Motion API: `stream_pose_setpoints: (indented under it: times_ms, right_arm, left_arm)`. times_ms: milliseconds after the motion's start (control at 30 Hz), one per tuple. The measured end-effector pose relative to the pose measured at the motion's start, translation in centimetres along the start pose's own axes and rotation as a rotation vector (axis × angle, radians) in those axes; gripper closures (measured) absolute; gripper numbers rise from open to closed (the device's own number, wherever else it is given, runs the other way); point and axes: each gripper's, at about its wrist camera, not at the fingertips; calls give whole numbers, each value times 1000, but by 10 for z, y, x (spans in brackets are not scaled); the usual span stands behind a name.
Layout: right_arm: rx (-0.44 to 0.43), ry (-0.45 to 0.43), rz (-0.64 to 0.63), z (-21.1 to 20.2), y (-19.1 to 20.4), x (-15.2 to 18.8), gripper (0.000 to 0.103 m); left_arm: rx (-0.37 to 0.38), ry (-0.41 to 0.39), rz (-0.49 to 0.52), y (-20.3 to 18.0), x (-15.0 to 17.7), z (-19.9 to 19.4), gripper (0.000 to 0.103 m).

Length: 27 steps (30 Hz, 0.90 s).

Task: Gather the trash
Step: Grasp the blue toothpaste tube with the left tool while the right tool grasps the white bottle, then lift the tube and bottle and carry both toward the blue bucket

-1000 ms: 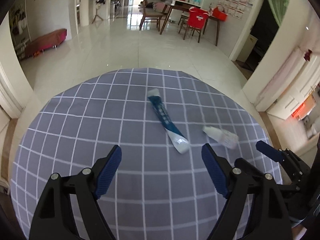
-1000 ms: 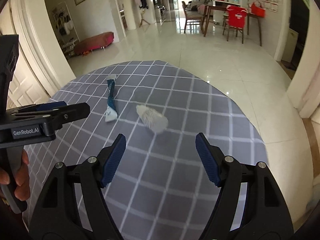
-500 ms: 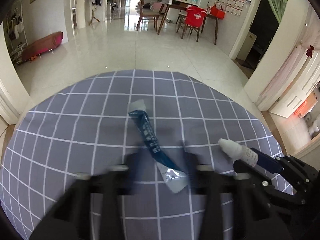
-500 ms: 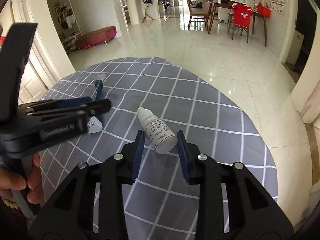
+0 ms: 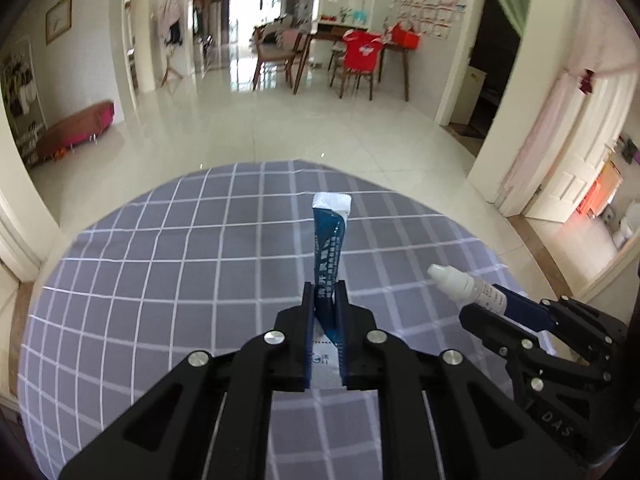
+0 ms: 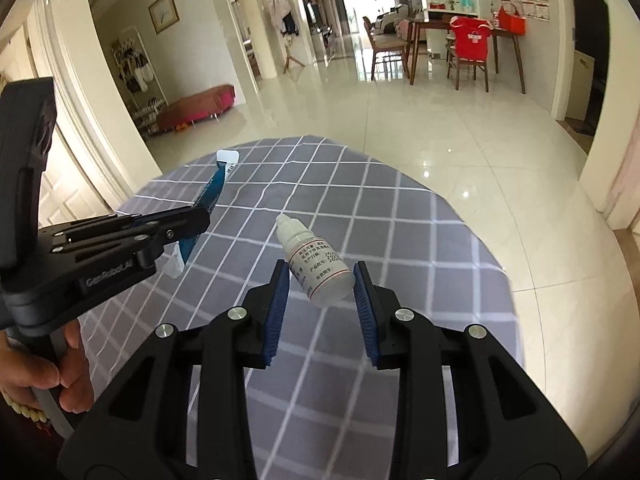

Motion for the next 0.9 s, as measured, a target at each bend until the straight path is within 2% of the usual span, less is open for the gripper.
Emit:
stream_pose_setpoints:
  times_ms: [367,667,900]
  right_arm:
    - [34,-127,111,-120,-42,49,71]
    - [107,-195,202,-198,-99,100,71]
    - [184,-242,295,-244,-145,142,71]
  left_arm:
    - [57,-96,154,-103,41,-83,93]
    - [138,-96,291,-202,76,-104,93]
    - [226,-54,367,-274,113,-100,93]
Point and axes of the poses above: each gripper's, at about its wrist camera, not at the fingertips, and z roughly the way its jaws point, y to its left, x to its underside, and after that the axes turned 4 degrees about -y, right-handed
